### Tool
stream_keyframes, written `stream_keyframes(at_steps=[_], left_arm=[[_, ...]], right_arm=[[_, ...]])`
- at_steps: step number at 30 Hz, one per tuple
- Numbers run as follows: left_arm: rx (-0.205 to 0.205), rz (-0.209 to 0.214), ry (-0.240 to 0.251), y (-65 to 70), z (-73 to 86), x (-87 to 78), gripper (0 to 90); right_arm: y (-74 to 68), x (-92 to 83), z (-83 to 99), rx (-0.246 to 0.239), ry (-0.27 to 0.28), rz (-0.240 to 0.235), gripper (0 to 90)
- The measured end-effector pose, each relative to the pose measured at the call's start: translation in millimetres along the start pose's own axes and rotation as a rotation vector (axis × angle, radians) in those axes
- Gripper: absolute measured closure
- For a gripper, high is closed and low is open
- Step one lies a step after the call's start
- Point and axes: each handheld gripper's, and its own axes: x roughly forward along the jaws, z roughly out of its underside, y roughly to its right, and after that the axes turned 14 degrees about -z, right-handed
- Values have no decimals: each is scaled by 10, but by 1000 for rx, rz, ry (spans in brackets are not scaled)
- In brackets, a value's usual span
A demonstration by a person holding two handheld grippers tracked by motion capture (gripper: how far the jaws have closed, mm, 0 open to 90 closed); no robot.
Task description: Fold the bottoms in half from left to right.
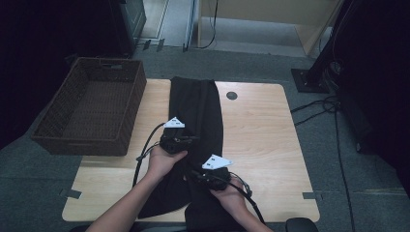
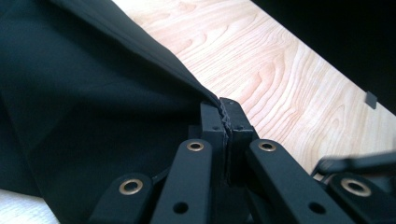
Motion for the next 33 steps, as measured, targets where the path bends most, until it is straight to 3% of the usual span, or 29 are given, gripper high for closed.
stream_keyframes(at_steps=[3,8,12,14,17,20,22,31,33], left_arm=[[-2,-7,-10,-7,-7,61,894],[-23,-21,-14,-59,-20,172,893],[-23,-30,-23,-104,-2,241,867],[-23,-38,-22,-146,0,203,762],[-21,-53,-2,-230,12,56,674],[-2,-84,-11,-295,65,-77,599],[17,-110,-14,-344,133,-157,568],[-7,-157,-69,-535,446,-323,467],[-30,-152,-85,-570,495,-317,456]], right_arm=[[41,-89,38,-2,-16,20,605],[37,-58,132,-10,-68,37,602],[50,16,121,-26,-45,33,608],[70,37,101,-24,-44,31,611],[77,45,93,-23,-45,28,612],[72,46,94,-24,-44,32,615],[71,46,94,-24,-44,34,615],[83,70,74,-24,-45,30,609],[95,95,53,-21,-44,33,608]])
